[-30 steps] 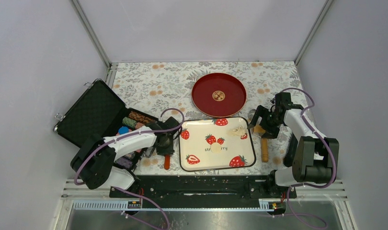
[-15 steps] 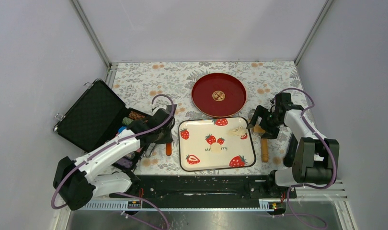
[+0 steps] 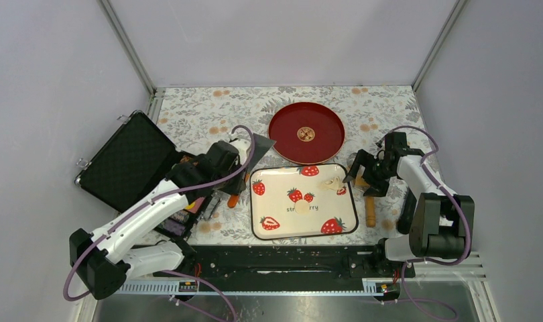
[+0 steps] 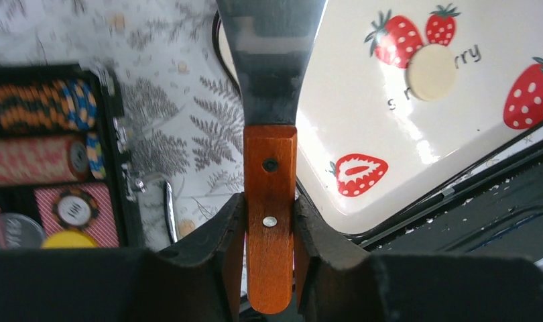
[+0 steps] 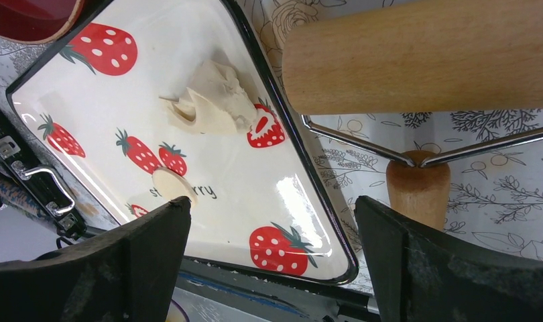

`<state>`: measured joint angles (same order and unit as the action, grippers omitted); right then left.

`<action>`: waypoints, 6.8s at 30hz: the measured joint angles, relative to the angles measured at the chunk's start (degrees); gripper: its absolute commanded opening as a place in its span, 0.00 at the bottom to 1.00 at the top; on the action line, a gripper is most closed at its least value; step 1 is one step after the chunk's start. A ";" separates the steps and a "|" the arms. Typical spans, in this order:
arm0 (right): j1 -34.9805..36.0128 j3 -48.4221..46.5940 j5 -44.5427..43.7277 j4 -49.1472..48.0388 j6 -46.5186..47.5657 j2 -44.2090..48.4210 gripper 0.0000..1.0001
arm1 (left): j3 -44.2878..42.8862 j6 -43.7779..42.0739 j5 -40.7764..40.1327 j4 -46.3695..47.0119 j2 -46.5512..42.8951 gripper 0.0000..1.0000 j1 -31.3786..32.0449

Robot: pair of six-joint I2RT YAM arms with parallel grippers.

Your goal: Roll out the dumpling wrappers from the dough

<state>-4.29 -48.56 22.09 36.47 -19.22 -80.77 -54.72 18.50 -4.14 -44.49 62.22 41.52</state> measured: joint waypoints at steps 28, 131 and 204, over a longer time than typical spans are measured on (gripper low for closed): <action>9.70 -0.33 0.98 0.90 -0.66 1.81 0.90 | -9.25 -38.60 12.87 -12.76 9.18 0.00 0.22; 7.23 2.34 -11.87 0.52 -2.75 -8.11 0.40 | -1.95 -42.69 14.43 -8.11 15.32 0.00 5.86; 6.84 2.56 -8.98 0.02 -0.07 -8.09 0.25 | -8.13 -43.47 9.62 -9.22 26.14 0.00 10.23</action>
<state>2.55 -46.00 13.10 36.49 -19.29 -88.86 -62.85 -24.97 5.48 -53.71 88.36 51.75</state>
